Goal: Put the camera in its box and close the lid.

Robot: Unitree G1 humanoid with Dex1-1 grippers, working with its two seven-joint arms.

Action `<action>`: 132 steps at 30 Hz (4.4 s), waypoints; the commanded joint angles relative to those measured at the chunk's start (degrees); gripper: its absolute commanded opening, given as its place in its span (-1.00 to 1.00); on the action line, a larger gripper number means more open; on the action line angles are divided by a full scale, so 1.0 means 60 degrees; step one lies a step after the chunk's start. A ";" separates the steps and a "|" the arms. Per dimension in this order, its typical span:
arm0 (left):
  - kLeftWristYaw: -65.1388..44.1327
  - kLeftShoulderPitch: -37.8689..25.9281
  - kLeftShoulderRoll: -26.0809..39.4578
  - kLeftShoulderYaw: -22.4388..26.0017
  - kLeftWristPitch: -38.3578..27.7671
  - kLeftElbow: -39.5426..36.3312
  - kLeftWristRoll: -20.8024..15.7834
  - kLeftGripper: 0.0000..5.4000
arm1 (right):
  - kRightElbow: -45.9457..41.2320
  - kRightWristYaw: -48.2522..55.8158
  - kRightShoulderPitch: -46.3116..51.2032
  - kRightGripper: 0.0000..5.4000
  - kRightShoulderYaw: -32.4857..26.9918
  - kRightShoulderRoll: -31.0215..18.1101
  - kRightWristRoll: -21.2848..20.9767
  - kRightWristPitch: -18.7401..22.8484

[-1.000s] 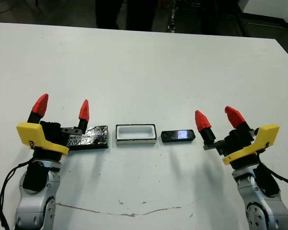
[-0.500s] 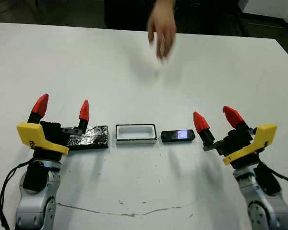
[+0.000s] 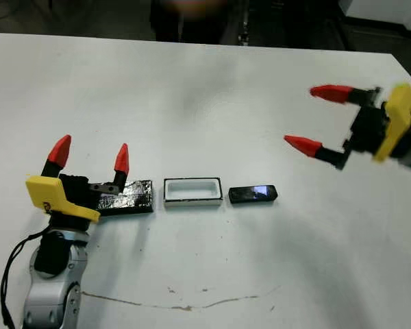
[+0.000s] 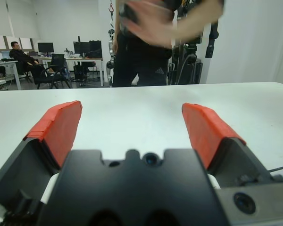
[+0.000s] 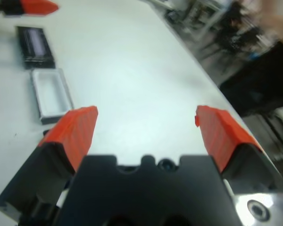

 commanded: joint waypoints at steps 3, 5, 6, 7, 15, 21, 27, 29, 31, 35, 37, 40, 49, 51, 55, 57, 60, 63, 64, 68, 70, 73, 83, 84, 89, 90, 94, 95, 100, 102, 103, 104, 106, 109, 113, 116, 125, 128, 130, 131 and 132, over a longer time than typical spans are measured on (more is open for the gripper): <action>0.0044 0.0087 0.0017 0.0020 0.0069 0.0008 0.0042 0.99 | 0.0515 0.0951 -0.0629 1.00 0.0575 -0.0191 -0.0387 0.0021; 0.0036 0.0074 0.0016 0.0035 0.0049 0.0037 0.0024 0.99 | 0.0613 0.1202 -0.0748 1.00 0.0710 -0.0204 -0.0487 -0.0063; 0.0026 0.0070 0.0018 0.0037 0.0038 0.0048 0.0016 0.99 | 0.0687 0.1319 -0.0813 1.00 0.0783 -0.0210 -0.0577 -0.0188; 0.0014 0.0068 0.0012 0.0037 0.0012 0.0065 0.0005 0.99 | 0.0730 0.1434 -0.0910 1.00 0.0901 -0.0234 -0.0710 -0.0204; 0.0024 0.0060 -0.0011 0.0027 0.0017 0.0085 -0.0011 0.99 | 0.1255 0.2314 -0.1406 1.00 0.1704 0.0120 -0.1225 -0.0351; 0.0003 0.0062 0.0022 0.0024 0.0005 0.0054 0.0007 0.99 | 0.1463 0.2551 -0.1368 1.00 0.2192 0.0457 -0.1557 -0.0575; 0.0020 0.0041 0.0013 0.0015 0.0047 0.0027 0.0002 0.99 | 0.1720 0.2555 -0.1217 1.00 0.2476 0.0778 -0.1798 -0.0785; 0.0022 0.0037 0.0015 0.0015 0.0076 0.0011 -0.0010 0.99 | 0.1761 0.2521 -0.1150 1.00 0.2543 0.0847 -0.1840 -0.0796; 0.0023 0.0031 0.0009 0.0016 0.0078 0.0004 -0.0022 0.99 | 0.1836 0.2562 -0.1142 1.00 0.2666 0.0909 -0.1926 -0.0782; 0.0007 0.0018 -0.0006 0.0009 0.0112 -0.0019 -0.0090 0.99 | 0.2010 0.2606 -0.1155 1.00 0.2878 0.1010 -0.2089 -0.0657; -0.0011 0.0013 0.0002 0.0006 0.0067 0.0004 -0.0095 0.99 | 0.2142 0.2606 -0.1151 1.00 0.2970 0.1062 -0.2176 -0.0747; 0.0001 0.0006 0.0021 0.0000 0.0019 0.0040 -0.0037 0.99 | 0.2493 0.2716 -0.1152 1.00 0.3088 0.1224 -0.2239 -0.1067; -0.0006 0.0011 0.0021 0.0001 -0.0017 0.0075 -0.0027 0.99 | 0.2441 0.2644 -0.0825 1.00 0.3304 0.1353 -0.2428 -0.0103; -0.0004 0.0019 0.0011 0.0002 -0.0052 0.0098 -0.0018 0.99 | 0.2329 0.2559 -0.0709 1.00 0.3285 0.1337 -0.2468 -0.0129; 0.0000 0.0046 -0.0004 -0.0007 -0.0059 0.0095 -0.0023 1.00 | 0.2195 0.2364 -0.0504 0.99 0.3245 0.1307 -0.2538 -0.0161; -0.0018 0.0055 0.0009 -0.0004 -0.0057 0.0101 -0.0034 1.00 | 0.2131 0.2264 -0.0406 0.92 0.3219 0.1293 -0.2531 -0.0115; 0.0029 0.0071 -0.0003 -0.0006 -0.0052 0.0084 0.0014 1.00 | 0.2153 0.2210 -0.0287 0.78 0.3140 0.1326 -0.2418 -0.0171; 0.0050 0.0091 -0.0017 -0.0011 -0.0025 0.0045 0.0023 1.00 | 0.2078 0.2058 -0.0157 0.62 0.3084 0.1343 -0.2409 -0.0114; 0.0043 0.0089 -0.0016 -0.0011 -0.0053 0.0060 0.0032 1.00 | 0.1982 0.1970 -0.0103 0.55 0.3076 0.1326 -0.2439 -0.0076; 0.0027 0.0076 -0.0028 -0.0004 -0.0067 0.0091 -0.0006 1.00 | 0.1704 0.1710 0.0091 0.32 0.3045 0.1304 -0.2452 -0.0023; 0.0044 0.0082 -0.0027 -0.0010 -0.0045 0.0065 0.0015 1.00 | 0.1680 0.1652 0.0128 0.19 0.3041 0.1317 -0.2439 -0.0070; 0.0050 0.0087 -0.0025 -0.0008 -0.0042 0.0060 0.0023 1.00 | 0.1839 0.1759 0.0094 0.02 0.3047 0.1368 -0.2354 -0.0185; 0.0004 0.0058 -0.0022 -0.0002 -0.0081 0.0110 -0.0026 1.00 | 0.2030 0.2208 -0.0240 -0.38 0.3123 0.1243 -0.2372 -0.0166; -0.0006 0.0057 -0.0016 0.0005 -0.0079 0.0116 -0.0040 1.00 | 0.2067 0.2273 -0.0291 -0.38 0.3083 0.1230 -0.2328 -0.0095; 0.0020 0.0056 -0.0026 0.0011 -0.0069 0.0101 -0.0042 1.00 | 0.1971 0.2461 -0.0790 -0.38 0.2872 0.0967 -0.2286 0.0970; 0.0011 0.0059 -0.0031 0.0012 -0.0076 0.0102 -0.0061 1.00 | 0.1947 0.2503 -0.0927 -0.38 0.2800 0.0910 -0.2245 0.1197; 0.0028 0.0076 -0.0021 -0.0004 -0.0070 0.0087 -0.0010 1.00 | 0.2083 0.2693 -0.1468 -0.38 0.2398 0.0861 -0.1918 0.1693; 0.0040 0.0077 -0.0028 -0.0009 -0.0087 0.0093 0.0013 1.00 | 0.2176 0.2759 -0.1629 -0.38 0.2320 0.0898 -0.1845 0.1680; 0.0072 0.0095 -0.0050 -0.0017 -0.0015 0.0056 0.0000 1.00 | 0.3530 0.3388 -0.2483 -0.38 0.2039 0.1572 -0.1220 0.1737; 0.0078 0.0101 -0.0063 -0.0020 -0.0020 0.0056 -0.0006 1.00 | 0.4144 0.3568 -0.2755 -0.38 0.1954 0.1935 -0.1059 0.1656; 0.0072 0.0101 -0.0066 -0.0021 -0.0032 0.0063 -0.0010 1.00 | 0.4356 0.3584 -0.2859 -0.38 0.1932 0.2067 -0.1047 0.1588; 0.0056 0.0098 -0.0066 -0.0018 -0.0044 0.0072 -0.0028 1.00 | 0.4422 0.3491 -0.2933 -0.38 0.1938 0.2176 -0.1101 0.1532; 0.0041 0.0084 -0.0055 -0.0015 -0.0054 0.0091 -0.0019 1.00 | 0.4569 0.3327 -0.3050 -0.38 0.1932 0.2500 -0.1142 0.1443; 0.0077 0.0070 -0.0065 -0.0031 -0.0078 0.0119 0.0058 1.00 | 0.4367 0.3178 -0.3237 -0.38 0.2235 0.2827 -0.1445 0.1454; 0.0085 0.0037 -0.0107 -0.0031 -0.0157 0.0186 0.0070 1.00 | 0.3970 0.2786 -0.3136 -0.38 0.2451 0.3375 -0.1598 0.1558; 0.0046 0.0020 -0.0113 -0.0024 -0.0171 0.0208 0.0016 1.00 | 0.3497 0.2377 -0.2873 -0.38 0.2594 0.3679 -0.1613 0.2059; 0.0106 0.0017 -0.0138 -0.0023 -0.0099 0.0157 0.0047 1.00 | 0.2767 0.1859 -0.2461 -0.38 0.2997 0.4331 -0.1598 0.3168; 0.0108 0.0017 -0.0135 -0.0023 -0.0135 0.0160 0.0084 1.00 | 0.2690 0.1761 -0.2330 -0.38 0.3057 0.4425 -0.1547 0.3130; 0.0123 0.0004 -0.0152 -0.0012 -0.0157 0.0176 0.0086 1.00 | 0.2632 0.1673 -0.2217 -0.38 0.3076 0.4473 -0.1536 0.3064; 0.0124 -0.0003 -0.0158 -0.0007 -0.0159 0.0186 0.0077 1.00 | 0.2594 0.1631 -0.2163 -0.38 0.3090 0.4495 -0.1538 0.3101; 0.0122 -0.0002 -0.0155 -0.0005 -0.0140 0.0182 0.0071 1.00 | 0.2549 0.1592 -0.2109 -0.38 0.3108 0.4513 -0.1546 0.3151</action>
